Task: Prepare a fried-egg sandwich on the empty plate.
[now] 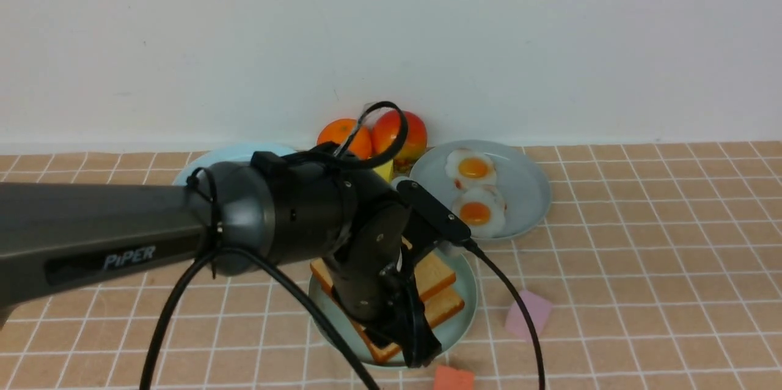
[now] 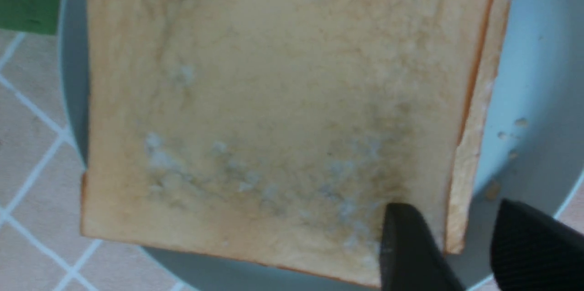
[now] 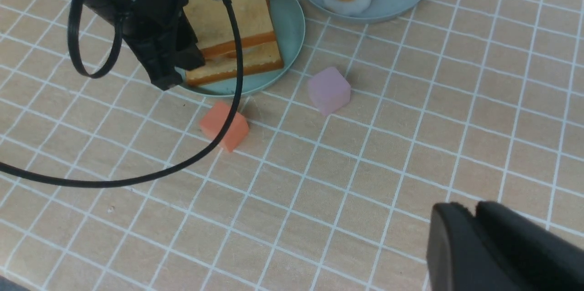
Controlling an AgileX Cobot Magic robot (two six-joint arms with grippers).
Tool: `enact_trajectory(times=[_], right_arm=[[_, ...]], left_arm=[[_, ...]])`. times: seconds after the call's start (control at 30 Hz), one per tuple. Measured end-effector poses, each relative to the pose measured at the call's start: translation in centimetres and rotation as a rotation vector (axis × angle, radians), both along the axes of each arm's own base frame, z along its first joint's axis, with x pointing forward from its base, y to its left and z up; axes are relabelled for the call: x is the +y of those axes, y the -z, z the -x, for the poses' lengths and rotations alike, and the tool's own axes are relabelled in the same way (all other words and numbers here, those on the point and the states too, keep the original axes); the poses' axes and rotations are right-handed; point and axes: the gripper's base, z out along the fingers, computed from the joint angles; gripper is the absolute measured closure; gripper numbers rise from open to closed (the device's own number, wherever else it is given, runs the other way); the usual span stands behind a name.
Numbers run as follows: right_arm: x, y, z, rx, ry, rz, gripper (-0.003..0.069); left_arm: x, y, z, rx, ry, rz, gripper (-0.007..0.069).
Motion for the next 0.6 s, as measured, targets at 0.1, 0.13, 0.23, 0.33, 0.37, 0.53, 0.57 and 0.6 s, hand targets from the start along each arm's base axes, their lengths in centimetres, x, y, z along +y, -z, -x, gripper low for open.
enact_trajectory(times=[0.1, 0.13, 0.23, 0.33, 0.37, 0.53, 0.57, 0.6], right_arm=[[0.0, 0.0, 0.0, 0.000, 0.001, 0.001, 0.0571], [0.0, 0.0, 0.0, 0.000, 0.001, 0.001, 0.0571], [0.0, 0.0, 0.0, 0.000, 0.001, 0.001, 0.0569], [0.0, 0.0, 0.0, -0.001, 0.001, 0.001, 0.0568], [0.0, 0.0, 0.0, -0.001, 0.001, 0.000, 0.0568], [-0.1, -0.1, 0.4, 0.004, 0.034, -0.036, 0.0568], [-0.3, -0.2, 0.8, -0.007, 0.047, -0.047, 0.0568], [-0.4, -0.2, 1.1, -0.015, 0.057, -0.052, 0.0568]], left_arm=[[-0.3, -0.6, -0.1, 0.002, -0.014, 0.030, 0.0288], [-0.3, -1.1, -0.1, -0.002, -0.017, 0.044, 0.0282], [-0.4, -3.2, 0.1, -0.026, -0.031, 0.104, 0.0285], [0.0, -6.8, 1.0, -0.062, -0.047, 0.196, 0.0364], [0.1, -7.1, 1.1, -0.065, -0.048, 0.203, 0.0372], [3.6, -15.9, 5.3, -0.231, -0.047, 0.426, 0.0625], [4.9, -17.4, 6.8, -0.271, -0.045, 0.482, 0.0638], [6.1, -18.4, 8.2, -0.302, -0.045, 0.529, 0.0638]])
